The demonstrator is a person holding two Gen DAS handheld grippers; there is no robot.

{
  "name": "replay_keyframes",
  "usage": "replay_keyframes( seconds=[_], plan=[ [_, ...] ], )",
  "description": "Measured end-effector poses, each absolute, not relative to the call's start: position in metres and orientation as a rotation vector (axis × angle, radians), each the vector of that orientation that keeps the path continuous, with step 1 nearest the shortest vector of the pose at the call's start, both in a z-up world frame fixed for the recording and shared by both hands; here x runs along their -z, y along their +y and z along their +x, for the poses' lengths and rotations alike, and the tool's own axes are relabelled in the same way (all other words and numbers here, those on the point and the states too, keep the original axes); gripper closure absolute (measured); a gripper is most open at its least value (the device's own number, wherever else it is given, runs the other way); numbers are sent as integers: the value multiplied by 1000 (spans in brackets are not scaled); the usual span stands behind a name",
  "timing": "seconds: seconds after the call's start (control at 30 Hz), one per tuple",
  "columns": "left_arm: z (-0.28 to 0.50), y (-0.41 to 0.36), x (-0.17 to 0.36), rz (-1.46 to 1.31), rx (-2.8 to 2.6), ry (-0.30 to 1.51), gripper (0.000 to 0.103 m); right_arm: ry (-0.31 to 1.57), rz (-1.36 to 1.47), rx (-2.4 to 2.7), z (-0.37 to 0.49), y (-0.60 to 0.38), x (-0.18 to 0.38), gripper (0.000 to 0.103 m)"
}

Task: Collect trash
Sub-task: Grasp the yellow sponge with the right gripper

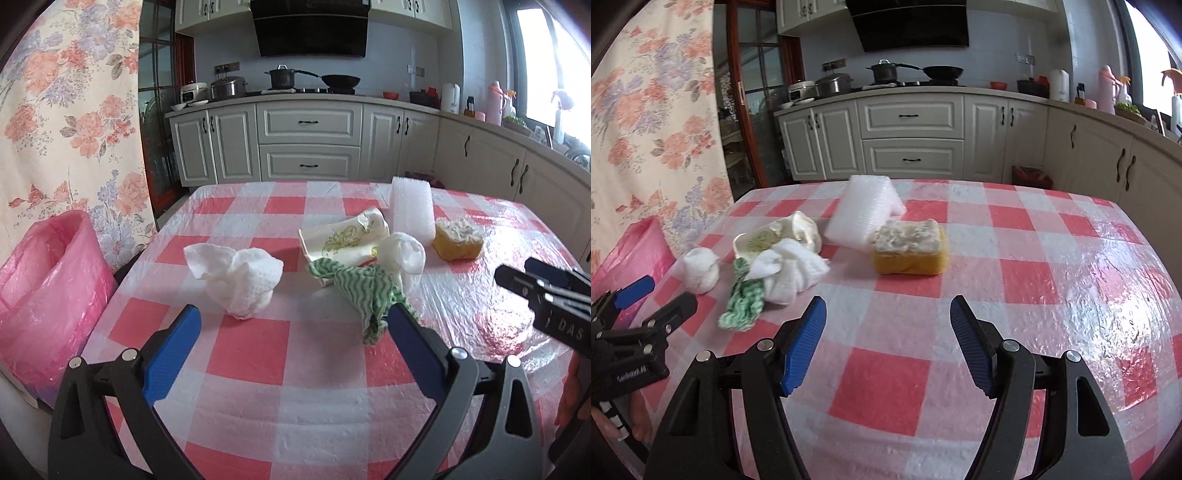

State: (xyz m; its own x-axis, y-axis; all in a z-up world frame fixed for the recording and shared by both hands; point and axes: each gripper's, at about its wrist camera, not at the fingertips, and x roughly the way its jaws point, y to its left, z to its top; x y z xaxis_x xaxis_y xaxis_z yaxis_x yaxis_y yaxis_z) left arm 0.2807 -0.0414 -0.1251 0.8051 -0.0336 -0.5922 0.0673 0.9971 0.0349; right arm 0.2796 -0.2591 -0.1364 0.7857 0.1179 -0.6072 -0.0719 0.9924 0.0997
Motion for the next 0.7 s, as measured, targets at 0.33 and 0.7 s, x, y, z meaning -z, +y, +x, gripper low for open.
replay_keyframes(
  seconds=[0.33,0.7],
  plan=[
    [286,-35,130,24,49,665,6,724,93,-43,337,-272,145,33],
    [280,-49,127,90,84,631,6,814,51,-8,388,-258,156,25]
  ],
)
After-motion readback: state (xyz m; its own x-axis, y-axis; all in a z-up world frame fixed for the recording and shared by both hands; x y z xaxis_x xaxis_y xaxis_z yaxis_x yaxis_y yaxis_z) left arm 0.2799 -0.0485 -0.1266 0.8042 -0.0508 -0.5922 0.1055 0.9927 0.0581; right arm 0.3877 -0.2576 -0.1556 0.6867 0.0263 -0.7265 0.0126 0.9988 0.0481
